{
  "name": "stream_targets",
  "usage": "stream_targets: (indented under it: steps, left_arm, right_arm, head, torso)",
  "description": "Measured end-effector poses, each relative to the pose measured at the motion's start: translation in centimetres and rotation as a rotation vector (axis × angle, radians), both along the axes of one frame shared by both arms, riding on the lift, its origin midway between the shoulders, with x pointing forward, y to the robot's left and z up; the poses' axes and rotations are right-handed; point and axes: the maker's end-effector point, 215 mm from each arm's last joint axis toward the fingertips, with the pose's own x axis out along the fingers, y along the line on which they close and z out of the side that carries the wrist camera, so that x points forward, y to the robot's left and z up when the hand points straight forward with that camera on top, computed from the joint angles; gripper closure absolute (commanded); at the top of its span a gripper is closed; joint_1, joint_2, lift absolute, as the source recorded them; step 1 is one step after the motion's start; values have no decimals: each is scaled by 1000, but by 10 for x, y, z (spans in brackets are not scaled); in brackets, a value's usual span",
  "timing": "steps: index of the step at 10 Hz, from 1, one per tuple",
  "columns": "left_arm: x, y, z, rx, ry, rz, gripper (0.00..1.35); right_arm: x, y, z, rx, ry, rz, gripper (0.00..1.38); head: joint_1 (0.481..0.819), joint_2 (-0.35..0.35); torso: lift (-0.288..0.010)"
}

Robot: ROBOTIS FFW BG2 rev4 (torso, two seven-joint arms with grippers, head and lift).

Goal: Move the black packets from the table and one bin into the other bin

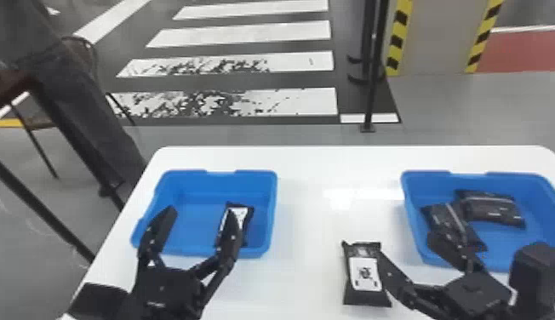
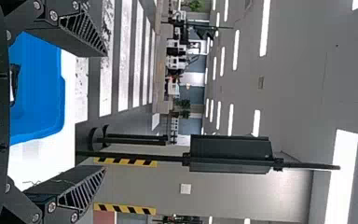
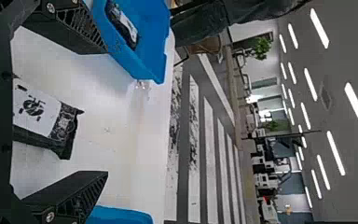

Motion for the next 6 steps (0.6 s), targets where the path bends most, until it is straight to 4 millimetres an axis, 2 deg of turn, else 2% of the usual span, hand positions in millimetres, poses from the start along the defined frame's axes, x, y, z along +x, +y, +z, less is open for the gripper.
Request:
stream_targets:
  steps: [3, 6]
  left_arm:
    - [1, -1, 1, -1, -4, -3, 180]
    - [1, -1, 0, -1, -1, -4, 180]
  right_arm:
    - [14, 18, -49, -43, 101, 69, 90]
    - [18, 32, -78, -62, 168, 112, 93]
  head:
    - [695, 170]
    - [695, 188]
  torso:
    - [-110]
    - [-110]
